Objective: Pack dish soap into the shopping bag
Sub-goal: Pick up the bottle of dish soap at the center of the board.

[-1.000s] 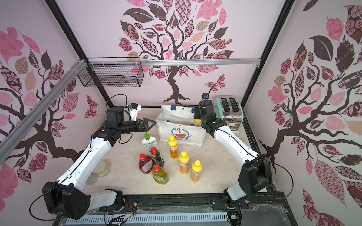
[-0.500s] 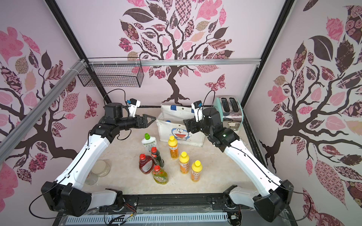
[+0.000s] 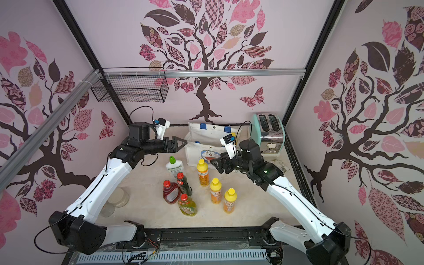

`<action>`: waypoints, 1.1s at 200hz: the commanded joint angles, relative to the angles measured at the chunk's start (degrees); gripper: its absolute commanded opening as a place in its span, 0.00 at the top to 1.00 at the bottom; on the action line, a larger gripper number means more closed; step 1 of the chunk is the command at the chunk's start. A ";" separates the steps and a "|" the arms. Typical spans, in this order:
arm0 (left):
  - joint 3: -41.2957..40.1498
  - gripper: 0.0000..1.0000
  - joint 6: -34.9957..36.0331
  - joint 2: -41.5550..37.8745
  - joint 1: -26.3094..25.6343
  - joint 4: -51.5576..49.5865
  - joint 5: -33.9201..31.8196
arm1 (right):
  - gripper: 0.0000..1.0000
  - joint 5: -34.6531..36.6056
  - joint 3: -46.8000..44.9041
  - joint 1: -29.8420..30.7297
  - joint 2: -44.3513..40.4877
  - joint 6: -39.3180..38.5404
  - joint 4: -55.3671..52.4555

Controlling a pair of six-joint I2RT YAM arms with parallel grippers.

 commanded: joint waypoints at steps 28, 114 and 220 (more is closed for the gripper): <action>-3.21 0.03 5.82 -5.38 -0.40 -3.68 -3.31 | 0.27 -0.42 -0.20 3.50 -1.05 -3.42 0.02; -6.69 0.03 7.93 -7.22 -0.41 0.38 -6.58 | 0.24 9.43 7.34 10.17 10.01 -4.75 -3.88; -12.42 0.03 8.29 -11.35 -0.78 2.34 -6.47 | 0.22 5.93 10.45 10.18 14.39 -9.28 -3.49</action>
